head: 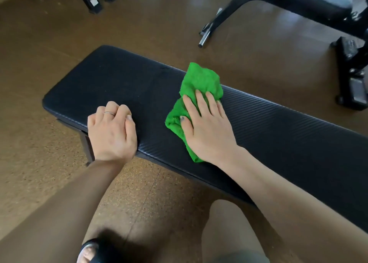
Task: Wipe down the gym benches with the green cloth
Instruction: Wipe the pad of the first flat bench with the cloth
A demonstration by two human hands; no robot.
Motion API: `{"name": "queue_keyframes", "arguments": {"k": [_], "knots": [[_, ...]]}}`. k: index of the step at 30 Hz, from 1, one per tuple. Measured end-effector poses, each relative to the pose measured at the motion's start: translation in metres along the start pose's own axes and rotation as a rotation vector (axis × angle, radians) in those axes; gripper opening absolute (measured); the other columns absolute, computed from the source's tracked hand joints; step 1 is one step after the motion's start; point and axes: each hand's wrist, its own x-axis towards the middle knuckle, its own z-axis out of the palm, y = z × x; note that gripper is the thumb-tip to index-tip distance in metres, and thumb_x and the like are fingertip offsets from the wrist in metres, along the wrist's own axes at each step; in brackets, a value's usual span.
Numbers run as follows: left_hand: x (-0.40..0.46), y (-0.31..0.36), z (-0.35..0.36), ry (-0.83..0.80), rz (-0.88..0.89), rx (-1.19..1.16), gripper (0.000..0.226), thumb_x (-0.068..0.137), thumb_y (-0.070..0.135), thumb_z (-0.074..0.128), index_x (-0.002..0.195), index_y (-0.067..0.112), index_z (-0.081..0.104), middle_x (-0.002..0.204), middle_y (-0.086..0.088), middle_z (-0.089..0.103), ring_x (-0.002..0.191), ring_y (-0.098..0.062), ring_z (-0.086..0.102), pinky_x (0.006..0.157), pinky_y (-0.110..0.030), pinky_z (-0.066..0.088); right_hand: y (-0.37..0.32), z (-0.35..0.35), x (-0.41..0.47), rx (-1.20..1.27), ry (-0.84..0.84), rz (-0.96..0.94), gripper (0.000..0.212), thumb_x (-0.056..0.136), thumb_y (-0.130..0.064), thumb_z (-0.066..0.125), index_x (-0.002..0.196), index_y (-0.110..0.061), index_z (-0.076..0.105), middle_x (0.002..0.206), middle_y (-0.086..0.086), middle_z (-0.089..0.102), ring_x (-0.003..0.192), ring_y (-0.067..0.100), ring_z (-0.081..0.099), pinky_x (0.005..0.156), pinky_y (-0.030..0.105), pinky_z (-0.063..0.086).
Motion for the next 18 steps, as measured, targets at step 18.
{"name": "queue_keyframes", "arguments": {"k": [18], "knots": [[-0.002,-0.026,-0.010,0.052,0.239,-0.223,0.023,0.102,0.021,0.041,0.089,0.011,0.057,0.094,-0.006,0.056,0.084,-0.028,0.048,0.077,-0.044,0.037,-0.099,0.017,0.015,0.002,0.024,0.138,0.063,0.105,-0.047,0.015,0.164,-0.027,0.022,0.172,0.009,0.016,0.158,0.034,0.012,0.128,0.052,0.011]]}}
